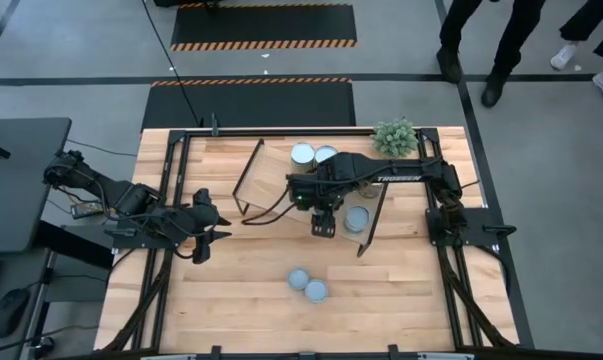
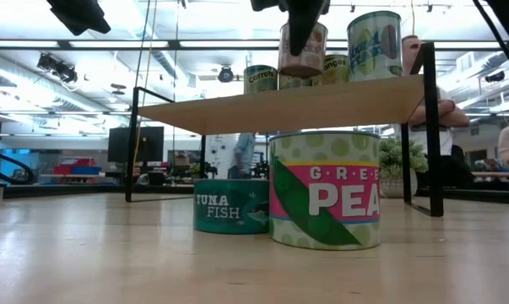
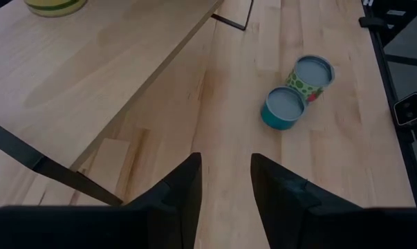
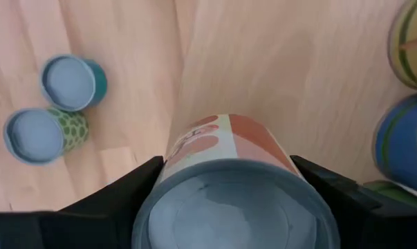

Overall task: Pick and place cans onto a shelf
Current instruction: Put the canned tomatoes on the shelf

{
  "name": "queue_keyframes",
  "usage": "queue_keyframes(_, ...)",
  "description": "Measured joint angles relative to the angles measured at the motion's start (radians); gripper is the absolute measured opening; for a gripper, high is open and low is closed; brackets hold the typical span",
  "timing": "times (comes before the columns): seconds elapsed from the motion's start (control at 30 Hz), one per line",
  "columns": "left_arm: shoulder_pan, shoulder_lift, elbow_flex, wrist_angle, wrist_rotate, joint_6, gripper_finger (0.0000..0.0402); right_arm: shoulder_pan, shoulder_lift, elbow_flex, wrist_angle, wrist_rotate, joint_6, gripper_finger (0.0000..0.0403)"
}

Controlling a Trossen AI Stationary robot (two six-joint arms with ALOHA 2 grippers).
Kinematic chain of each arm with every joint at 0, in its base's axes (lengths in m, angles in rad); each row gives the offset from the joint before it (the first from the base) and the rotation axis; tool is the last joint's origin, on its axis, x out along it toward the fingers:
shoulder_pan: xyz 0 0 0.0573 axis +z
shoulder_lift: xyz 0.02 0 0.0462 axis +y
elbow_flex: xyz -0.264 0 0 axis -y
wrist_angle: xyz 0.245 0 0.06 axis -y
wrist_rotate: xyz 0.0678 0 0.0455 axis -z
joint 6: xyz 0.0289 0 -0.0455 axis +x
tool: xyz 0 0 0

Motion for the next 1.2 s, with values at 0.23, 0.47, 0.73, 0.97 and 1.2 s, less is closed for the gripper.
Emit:
queue_keyframes(0.23, 0.000, 0.000, 0.000, -0.001, 0.000, 0.001, 0.0130, -0.001, 0.011, -0.033, 0.036, 0.002, -0.012, 0.0293)
queue_keyframes(0.47, 0.000, 0.001, 0.000, -0.001, 0.000, 0.000, 0.0130, -0.004, 0.011, -0.105, 0.056, -0.002, 0.004, 0.0293)
queue_keyframes(0.73, 0.000, 0.001, 0.000, -0.001, 0.000, 0.000, 0.0130, -0.004, 0.008, -0.118, 0.066, -0.005, 0.012, 0.0294)
queue_keyframes(0.97, 0.000, 0.000, 0.000, -0.001, 0.000, 0.000, 0.0130, -0.015, 0.009, -0.121, 0.039, 0.015, 0.033, 0.0333)
queue_keyframes(1.2, 0.000, 0.000, 0.000, -0.001, 0.000, 0.001, 0.0130, -0.034, 0.001, -0.107, 0.015, 0.020, 0.033, 0.0383)
